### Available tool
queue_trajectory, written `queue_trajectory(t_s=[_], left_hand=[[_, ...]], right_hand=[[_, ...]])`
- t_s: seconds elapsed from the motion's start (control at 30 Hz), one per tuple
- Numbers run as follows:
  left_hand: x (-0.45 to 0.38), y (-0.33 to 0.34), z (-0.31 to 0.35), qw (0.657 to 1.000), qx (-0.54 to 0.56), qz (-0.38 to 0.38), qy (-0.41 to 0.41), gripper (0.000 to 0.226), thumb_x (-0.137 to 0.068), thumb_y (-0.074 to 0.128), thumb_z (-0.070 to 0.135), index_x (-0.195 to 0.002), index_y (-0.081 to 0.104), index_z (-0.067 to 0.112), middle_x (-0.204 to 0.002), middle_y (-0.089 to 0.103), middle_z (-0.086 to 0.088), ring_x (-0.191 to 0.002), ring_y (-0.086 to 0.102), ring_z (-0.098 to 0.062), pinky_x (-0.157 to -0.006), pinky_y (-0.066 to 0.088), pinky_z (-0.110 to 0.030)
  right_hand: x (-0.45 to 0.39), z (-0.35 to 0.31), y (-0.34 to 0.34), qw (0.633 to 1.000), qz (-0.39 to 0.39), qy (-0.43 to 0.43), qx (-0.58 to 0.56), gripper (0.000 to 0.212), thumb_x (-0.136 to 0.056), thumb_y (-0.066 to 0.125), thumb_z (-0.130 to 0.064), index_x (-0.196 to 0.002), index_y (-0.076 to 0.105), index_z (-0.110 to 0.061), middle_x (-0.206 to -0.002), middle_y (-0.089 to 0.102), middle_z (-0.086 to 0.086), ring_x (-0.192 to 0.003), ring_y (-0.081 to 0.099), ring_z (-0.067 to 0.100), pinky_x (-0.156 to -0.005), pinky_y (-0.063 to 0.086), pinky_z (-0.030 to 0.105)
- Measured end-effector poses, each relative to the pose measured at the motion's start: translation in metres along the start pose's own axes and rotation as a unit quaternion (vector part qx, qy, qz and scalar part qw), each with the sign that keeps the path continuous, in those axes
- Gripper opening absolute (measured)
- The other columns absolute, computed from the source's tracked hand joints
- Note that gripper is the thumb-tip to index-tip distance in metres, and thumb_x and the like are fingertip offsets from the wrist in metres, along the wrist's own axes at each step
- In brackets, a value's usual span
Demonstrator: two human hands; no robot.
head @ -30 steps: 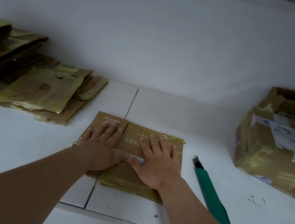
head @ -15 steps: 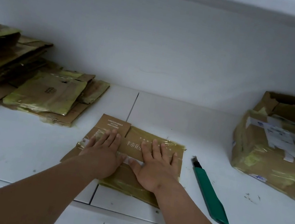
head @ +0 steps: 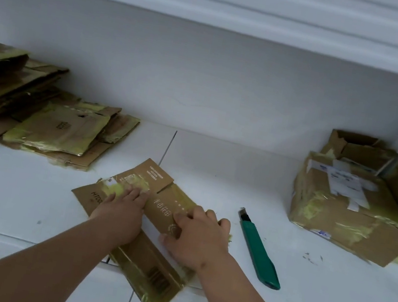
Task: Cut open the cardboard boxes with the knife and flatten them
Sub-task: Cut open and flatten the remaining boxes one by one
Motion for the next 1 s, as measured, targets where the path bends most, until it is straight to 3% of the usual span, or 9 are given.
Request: queue_trajectory(t_s=[0.07,0.17,0.23,0.4,0.53,0.63,0.7,0.8,1.0], left_hand=[[0.008,0.002,0.006,1.000,0.005,-0.003,0.003,0.057,-0.105,0.021,0.030,-0.156,-0.002,0.022,-0.165,-0.003,0.002,-0.151,-0.005,-0.017,-0.123,0.004,-0.044],[0.024,0.006,0.010,1.000,-0.011,-0.023,0.015,0.067,-0.102,0.021,0.051,-0.156,-0.005,0.020,-0.164,-0.009,0.002,-0.150,-0.009,-0.016,-0.123,-0.001,-0.042],[0.033,0.009,0.010,0.999,-0.020,-0.028,0.014,0.077,-0.098,0.022,0.061,-0.156,-0.007,0.020,-0.164,-0.012,0.002,-0.150,-0.011,-0.015,-0.122,-0.004,-0.041],[0.055,0.011,0.011,0.999,-0.033,-0.029,0.006,0.076,-0.099,0.022,0.061,-0.156,-0.007,0.021,-0.163,-0.015,0.002,-0.150,-0.011,-0.016,-0.122,-0.004,-0.041],[0.065,0.016,0.010,0.999,-0.018,-0.030,-0.006,0.066,-0.102,0.020,0.053,-0.156,-0.008,0.025,-0.163,-0.016,0.003,-0.150,-0.012,-0.015,-0.122,-0.002,-0.044],[0.069,0.019,0.008,1.000,-0.008,-0.022,-0.015,0.061,-0.105,0.019,0.045,-0.156,-0.007,0.026,-0.163,-0.017,0.001,-0.150,-0.011,-0.016,-0.123,0.001,-0.044],[0.071,0.018,0.008,1.000,0.002,-0.021,-0.016,0.060,-0.105,0.021,0.042,-0.157,-0.006,0.025,-0.163,-0.016,0.000,-0.150,-0.010,-0.017,-0.123,0.001,-0.043],[0.073,0.016,0.003,0.998,0.057,-0.002,-0.030,0.065,-0.104,0.029,0.042,-0.157,-0.005,0.025,-0.163,-0.014,0.001,-0.151,-0.004,-0.020,-0.122,0.007,-0.040],[0.076,0.006,-0.028,0.984,0.084,0.139,-0.070,0.078,-0.096,0.036,0.061,-0.155,-0.007,0.035,-0.161,-0.023,0.006,-0.147,-0.026,-0.021,-0.121,-0.003,-0.045]], right_hand=[[0.001,0.002,0.004,1.000,0.005,0.005,-0.007,0.062,-0.087,0.036,-0.074,-0.141,0.041,-0.043,-0.145,0.037,0.000,-0.133,0.030,0.026,-0.107,0.018,0.052],[-0.001,0.007,0.010,0.999,-0.033,0.020,-0.028,0.071,-0.084,0.033,-0.082,-0.146,0.030,-0.048,-0.166,-0.001,0.005,-0.151,-0.006,0.036,-0.117,-0.005,0.061],[-0.003,0.010,0.012,0.997,-0.061,0.026,-0.041,0.078,-0.081,0.030,-0.087,-0.149,0.022,-0.051,-0.166,-0.008,0.007,-0.151,-0.010,0.037,-0.117,-0.008,0.061],[-0.001,0.012,0.004,0.999,-0.020,0.027,-0.037,0.077,-0.076,0.044,-0.084,-0.141,0.036,-0.044,-0.145,0.038,0.006,-0.133,0.034,0.031,-0.108,0.026,0.049],[0.002,0.017,-0.001,0.996,0.013,0.059,-0.073,0.068,-0.077,0.055,-0.074,-0.130,0.044,-0.033,-0.125,0.051,0.003,-0.120,0.048,0.028,-0.101,0.036,0.045],[0.003,0.023,-0.001,0.973,-0.029,0.094,-0.211,0.046,-0.080,0.066,-0.058,-0.109,0.052,-0.025,-0.107,0.061,-0.001,-0.097,0.062,0.020,-0.089,0.051,0.037],[0.007,0.023,-0.001,0.957,-0.046,0.089,-0.273,0.030,-0.086,0.066,-0.044,-0.100,0.053,-0.021,-0.098,0.063,-0.001,-0.088,0.063,0.018,-0.078,0.052,0.030],[0.013,0.020,-0.002,0.953,-0.011,0.082,-0.290,0.021,-0.093,0.055,-0.029,-0.109,0.047,-0.017,-0.098,0.059,0.000,-0.087,0.061,0.019,-0.069,0.046,0.031],[0.018,-0.005,-0.018,0.921,0.088,0.060,-0.375,0.014,-0.094,0.047,-0.014,-0.104,0.047,-0.023,-0.087,0.062,-0.001,-0.076,0.061,0.018,-0.058,0.042,0.030]])
Point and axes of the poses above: each hand's wrist, its own x-axis away from the middle knuckle, its own y-axis out of the palm, z = x × y, the point moved 1 cm from there along -x, towards the middle knuckle
